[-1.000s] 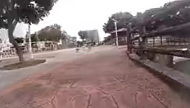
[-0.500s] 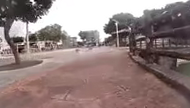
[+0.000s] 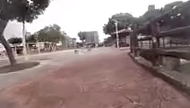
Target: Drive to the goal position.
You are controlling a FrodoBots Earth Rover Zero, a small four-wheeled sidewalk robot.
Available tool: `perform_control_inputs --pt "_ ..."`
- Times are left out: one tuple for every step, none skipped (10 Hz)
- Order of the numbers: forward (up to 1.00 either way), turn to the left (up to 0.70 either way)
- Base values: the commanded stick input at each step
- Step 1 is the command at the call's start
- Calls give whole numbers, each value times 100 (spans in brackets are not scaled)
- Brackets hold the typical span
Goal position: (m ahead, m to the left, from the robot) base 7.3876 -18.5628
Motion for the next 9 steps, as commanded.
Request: perform_control_inputs --pt "70 0" --pt "70 0" --pt "70 0" --pt "70 0" --pt "70 -8" --pt "70 -16" --pt "70 -11" --pt "70 0" --pt "70 -22"
